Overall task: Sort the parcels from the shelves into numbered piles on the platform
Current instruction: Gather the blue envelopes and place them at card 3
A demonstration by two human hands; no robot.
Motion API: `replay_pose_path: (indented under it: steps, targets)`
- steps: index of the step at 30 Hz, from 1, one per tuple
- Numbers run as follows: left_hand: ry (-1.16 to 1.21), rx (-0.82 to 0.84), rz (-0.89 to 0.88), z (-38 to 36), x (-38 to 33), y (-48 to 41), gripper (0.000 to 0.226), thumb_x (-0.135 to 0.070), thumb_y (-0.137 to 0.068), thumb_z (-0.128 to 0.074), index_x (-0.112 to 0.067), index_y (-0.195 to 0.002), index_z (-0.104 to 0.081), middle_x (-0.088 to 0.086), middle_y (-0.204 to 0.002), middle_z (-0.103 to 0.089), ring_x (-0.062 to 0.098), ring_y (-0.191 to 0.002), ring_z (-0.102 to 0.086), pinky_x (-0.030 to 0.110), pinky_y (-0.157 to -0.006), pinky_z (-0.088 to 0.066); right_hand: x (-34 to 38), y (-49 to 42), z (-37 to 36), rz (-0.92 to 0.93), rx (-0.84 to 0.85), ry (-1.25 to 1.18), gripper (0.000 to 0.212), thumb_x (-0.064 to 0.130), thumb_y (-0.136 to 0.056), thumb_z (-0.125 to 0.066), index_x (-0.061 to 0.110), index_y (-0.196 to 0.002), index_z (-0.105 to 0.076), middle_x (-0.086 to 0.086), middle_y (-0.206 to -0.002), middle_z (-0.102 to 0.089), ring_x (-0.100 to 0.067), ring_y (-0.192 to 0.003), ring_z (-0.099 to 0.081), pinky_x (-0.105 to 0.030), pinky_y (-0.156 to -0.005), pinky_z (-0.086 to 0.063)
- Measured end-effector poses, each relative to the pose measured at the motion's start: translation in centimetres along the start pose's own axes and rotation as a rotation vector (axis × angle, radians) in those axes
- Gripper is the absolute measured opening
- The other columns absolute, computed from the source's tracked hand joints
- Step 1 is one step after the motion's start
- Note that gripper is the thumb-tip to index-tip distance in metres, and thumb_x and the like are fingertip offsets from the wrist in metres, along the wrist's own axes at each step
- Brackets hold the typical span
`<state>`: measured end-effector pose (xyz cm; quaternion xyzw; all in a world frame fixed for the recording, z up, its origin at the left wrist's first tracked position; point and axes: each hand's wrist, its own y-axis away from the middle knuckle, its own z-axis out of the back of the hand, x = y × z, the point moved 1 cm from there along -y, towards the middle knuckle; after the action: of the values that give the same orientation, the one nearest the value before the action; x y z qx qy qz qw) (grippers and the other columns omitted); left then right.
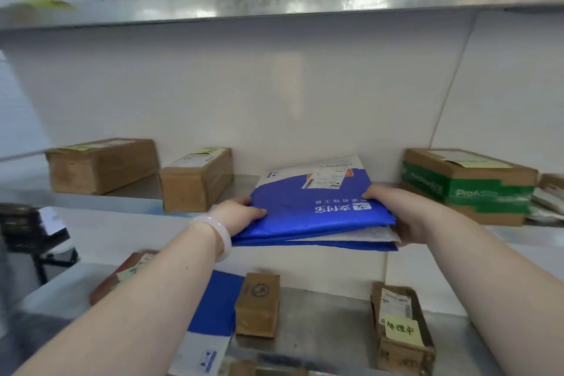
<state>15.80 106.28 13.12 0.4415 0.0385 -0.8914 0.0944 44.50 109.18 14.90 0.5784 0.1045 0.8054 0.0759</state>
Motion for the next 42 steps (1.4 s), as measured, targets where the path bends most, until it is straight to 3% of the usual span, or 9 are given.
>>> replay_pose_path:
  steps: [3,7,14,19,25,28,32,34,42]
  targets:
    - [-0.006,-0.047,-0.027,-0.8,-0.2,1.4,0.063,-0.040,-0.090,-0.060,-0.020,-0.146,-0.039,0.000,-0.141,-0.049,0.021,-0.121,-0.052,0.030,-0.103,-0.039,-0.4,1.1,0.5,0.036,0.065,-0.038,0.030,0.045,-0.087,-0.063,0.017,-0.098,-0.064,-0.004,-0.078,-0.076,-0.020,-0.063,-0.071,-0.027,-0.056,-0.054]
    - [0.055,-0.121,-0.080,-1.9,-0.2,3.5,0.067,-0.035,-0.090,-0.062,-0.017,-0.148,-0.035,0.000,-0.148,-0.043,0.022,-0.130,-0.046,0.031,-0.109,-0.035,-1.5,1.6,1.1,0.129,0.061,-0.057,0.033,0.039,-0.085,-0.069,0.019,-0.110,-0.060,-0.005,-0.087,-0.076,-0.023,-0.080,-0.072,-0.035,-0.069,-0.058]
    - [0.144,-0.233,-0.218,-1.5,-0.2,7.6,0.063,-0.027,-0.090,-0.062,-0.026,-0.147,-0.035,-0.006,-0.148,-0.041,0.015,-0.132,-0.042,0.019,-0.098,-0.032,-2.8,4.7,1.1,0.262,0.089,-0.164,0.021,0.028,-0.088,-0.067,0.027,-0.105,-0.053,-0.003,-0.095,-0.073,-0.017,-0.076,-0.072,-0.028,-0.055,-0.055]
    - [0.235,-0.268,-0.299,-0.2,0.6,10.8,0.053,-0.025,-0.091,-0.062,-0.031,-0.141,-0.046,-0.009,-0.144,-0.045,0.012,-0.131,-0.044,0.028,-0.110,-0.035,-3.7,8.2,0.0,0.387,0.075,-0.202,0.039,0.029,-0.087,-0.068,0.031,-0.121,-0.049,-0.002,-0.100,-0.073,-0.019,-0.082,-0.073,-0.033,-0.064,-0.058]
    - [0.343,-0.291,-0.321,2.4,4.1,15.5,0.050,-0.022,-0.090,-0.064,-0.033,-0.137,-0.050,-0.008,-0.134,-0.053,0.014,-0.119,-0.055,0.035,-0.103,-0.045,-4.2,14.4,-3.5,0.520,0.055,-0.211,0.072,0.027,-0.086,-0.069,0.052,-0.139,-0.029,-0.001,-0.108,-0.066,-0.020,-0.083,-0.073,-0.036,-0.061,-0.059]
    - [0.391,-0.321,-0.330,5.0,7.2,18.3,0.049,-0.021,-0.088,-0.066,-0.037,-0.132,-0.054,-0.009,-0.129,-0.056,0.012,-0.114,-0.058,0.036,-0.102,-0.046,-4.4,17.8,-6.9,0.591,0.060,-0.242,0.073,0.023,-0.088,-0.067,0.056,-0.139,-0.028,0.000,-0.103,-0.070,-0.020,-0.083,-0.073,-0.036,-0.066,-0.059]
    - [0.342,-0.380,-0.282,9.8,12.6,23.2,0.049,-0.025,-0.089,-0.063,-0.046,-0.131,-0.050,-0.009,-0.128,-0.054,0.010,-0.112,-0.056,0.029,-0.099,-0.046,-4.4,22.1,-13.2,0.605,0.110,-0.272,0.069,0.020,-0.088,-0.066,0.060,-0.134,-0.033,0.001,-0.098,-0.073,-0.018,-0.079,-0.074,-0.031,-0.059,-0.059]
    - [0.356,-0.399,-0.251,12.7,15.6,26.0,0.048,-0.026,-0.091,-0.062,-0.049,-0.131,-0.048,-0.011,-0.129,-0.053,0.009,-0.111,-0.057,0.026,-0.096,-0.048,-4.0,23.7,-17.0,0.609,0.172,-0.269,0.072,0.023,-0.086,-0.068,0.061,-0.135,-0.032,-0.002,-0.102,-0.073,-0.020,-0.082,-0.074,-0.036,-0.066,-0.058]
    - [0.305,-0.635,-0.034,23.9,30.6,37.2,0.050,-0.029,-0.091,-0.061,-0.051,-0.132,-0.046,-0.012,-0.130,-0.051,0.010,-0.116,-0.054,0.037,-0.103,-0.045,-3.1,28.5,-36.9,0.542,0.467,-0.171,0.072,0.029,-0.083,-0.070,0.066,-0.132,-0.032,-0.003,-0.108,-0.068,-0.022,-0.084,-0.073,-0.044,-0.072,-0.059]
